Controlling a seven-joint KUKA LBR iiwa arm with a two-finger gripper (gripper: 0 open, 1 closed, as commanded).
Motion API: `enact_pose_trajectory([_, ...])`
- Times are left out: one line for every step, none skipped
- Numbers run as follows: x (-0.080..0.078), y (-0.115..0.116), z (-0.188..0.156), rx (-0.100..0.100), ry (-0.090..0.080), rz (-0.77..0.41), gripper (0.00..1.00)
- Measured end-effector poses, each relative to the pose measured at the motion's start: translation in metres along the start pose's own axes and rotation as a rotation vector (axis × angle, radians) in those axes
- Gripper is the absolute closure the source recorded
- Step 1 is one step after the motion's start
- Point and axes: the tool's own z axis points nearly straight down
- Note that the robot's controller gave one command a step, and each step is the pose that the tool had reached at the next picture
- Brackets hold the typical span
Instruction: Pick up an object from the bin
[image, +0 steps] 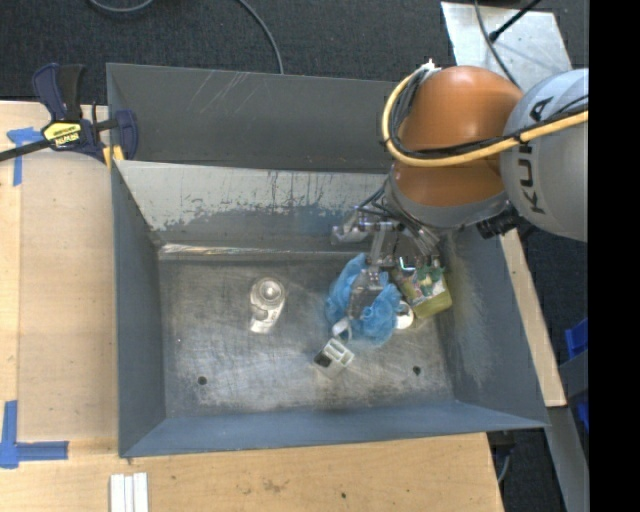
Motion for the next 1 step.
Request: enact_pose_trajectory([-0.0016, -0.0001, -0.004, 0.0, -0.008, 0.001, 0.0])
